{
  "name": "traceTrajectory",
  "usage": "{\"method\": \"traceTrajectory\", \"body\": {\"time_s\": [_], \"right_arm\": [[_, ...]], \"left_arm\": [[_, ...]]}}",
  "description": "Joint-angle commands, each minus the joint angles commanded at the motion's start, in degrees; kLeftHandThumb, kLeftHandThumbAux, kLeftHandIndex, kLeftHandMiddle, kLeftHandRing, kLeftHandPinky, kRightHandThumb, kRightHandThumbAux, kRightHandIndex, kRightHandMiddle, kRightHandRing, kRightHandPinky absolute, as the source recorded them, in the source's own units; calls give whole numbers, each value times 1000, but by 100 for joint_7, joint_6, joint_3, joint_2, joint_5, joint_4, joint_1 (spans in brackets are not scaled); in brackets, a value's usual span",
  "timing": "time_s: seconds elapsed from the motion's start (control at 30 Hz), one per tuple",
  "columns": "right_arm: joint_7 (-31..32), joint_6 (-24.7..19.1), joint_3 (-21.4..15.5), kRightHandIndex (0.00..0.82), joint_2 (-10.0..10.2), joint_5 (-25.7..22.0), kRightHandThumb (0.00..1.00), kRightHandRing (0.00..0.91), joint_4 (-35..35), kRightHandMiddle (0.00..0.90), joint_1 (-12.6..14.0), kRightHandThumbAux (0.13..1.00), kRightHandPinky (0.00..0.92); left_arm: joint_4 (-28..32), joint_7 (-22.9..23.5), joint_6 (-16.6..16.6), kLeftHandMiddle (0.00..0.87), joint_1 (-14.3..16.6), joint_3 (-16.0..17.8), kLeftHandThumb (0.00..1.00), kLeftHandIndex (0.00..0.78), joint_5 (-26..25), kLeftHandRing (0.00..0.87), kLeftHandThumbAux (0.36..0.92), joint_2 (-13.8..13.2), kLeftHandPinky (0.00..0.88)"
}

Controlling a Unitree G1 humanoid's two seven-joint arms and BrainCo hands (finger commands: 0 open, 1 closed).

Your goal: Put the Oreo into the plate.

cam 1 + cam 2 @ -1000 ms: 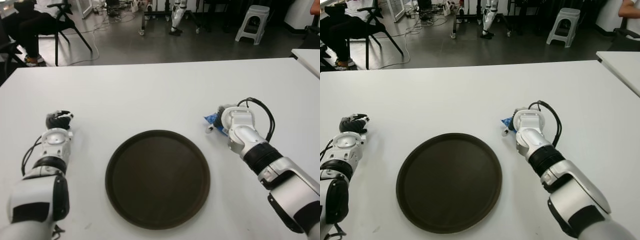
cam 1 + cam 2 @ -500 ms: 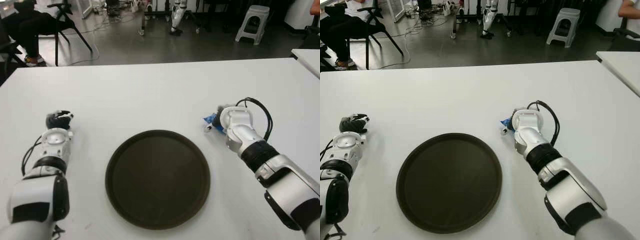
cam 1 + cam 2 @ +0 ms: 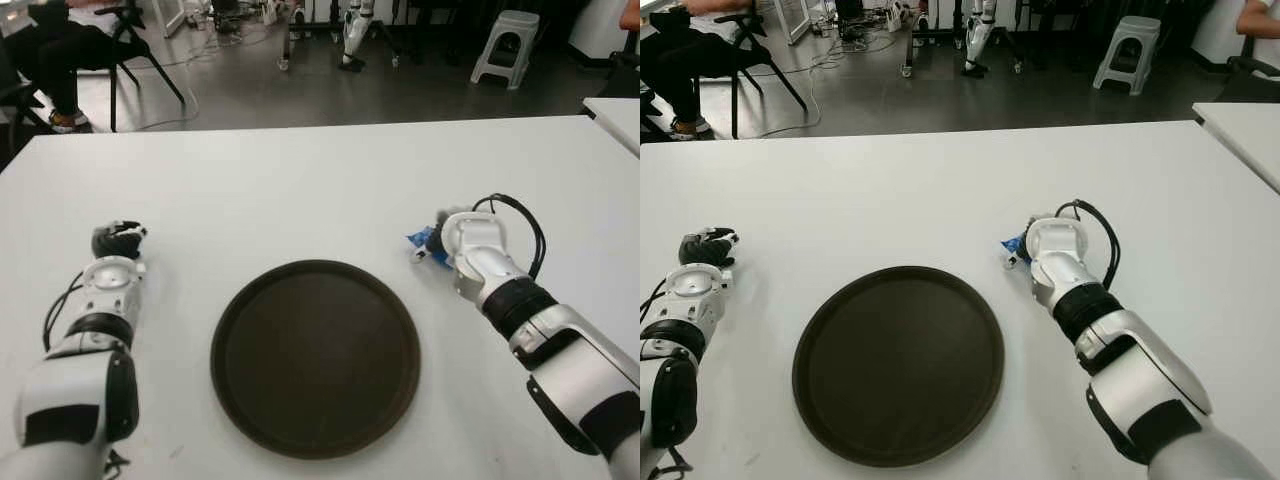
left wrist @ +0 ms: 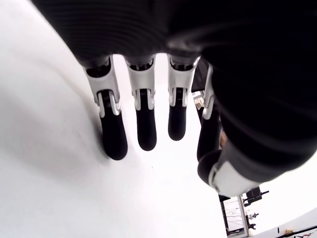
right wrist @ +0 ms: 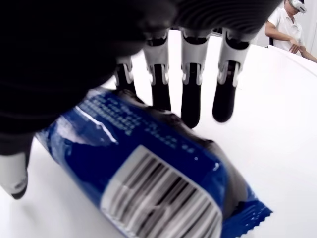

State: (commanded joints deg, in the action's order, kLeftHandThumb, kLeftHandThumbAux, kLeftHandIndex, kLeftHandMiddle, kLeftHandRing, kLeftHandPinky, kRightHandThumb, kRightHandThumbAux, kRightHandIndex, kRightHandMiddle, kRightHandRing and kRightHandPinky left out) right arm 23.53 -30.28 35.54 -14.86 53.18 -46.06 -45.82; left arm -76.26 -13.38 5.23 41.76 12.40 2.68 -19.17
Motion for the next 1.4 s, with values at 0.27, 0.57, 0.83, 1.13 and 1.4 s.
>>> {"method": "traceTrajectory", "body": {"time_s": [0.27, 0.57, 0.83, 1.13, 1.4], "right_arm": [[-62, -47, -2, 257, 29, -60, 0, 228, -130, 242, -36, 485, 250], [-730, 226, -51, 320, 15, -175, 0, 360, -729, 394, -30, 519, 409], [-1186, 252, 16, 395, 50, -189, 0, 709, -948, 684, -50, 604, 719], [-1052, 262, 106, 439, 13, -212, 0, 724, -910, 693, -74, 557, 728], [-1093, 238, 99, 536, 25, -231, 0, 779, -857, 736, -41, 593, 784]], "left_arm": [[-5, -44, -48, 186, 3, -37, 677, 399, 39, 204, 722, -14, 216], [-10, -17, -49, 185, -6, -58, 678, 399, 54, 204, 723, -32, 217], [-1, 28, 16, 185, -18, -43, 679, 399, 33, 200, 724, -35, 212], [2, 12, 11, 190, -13, -66, 675, 398, 55, 199, 726, -39, 213], [1, 13, -16, 186, 0, -24, 675, 398, 10, 196, 726, -27, 207]]}}
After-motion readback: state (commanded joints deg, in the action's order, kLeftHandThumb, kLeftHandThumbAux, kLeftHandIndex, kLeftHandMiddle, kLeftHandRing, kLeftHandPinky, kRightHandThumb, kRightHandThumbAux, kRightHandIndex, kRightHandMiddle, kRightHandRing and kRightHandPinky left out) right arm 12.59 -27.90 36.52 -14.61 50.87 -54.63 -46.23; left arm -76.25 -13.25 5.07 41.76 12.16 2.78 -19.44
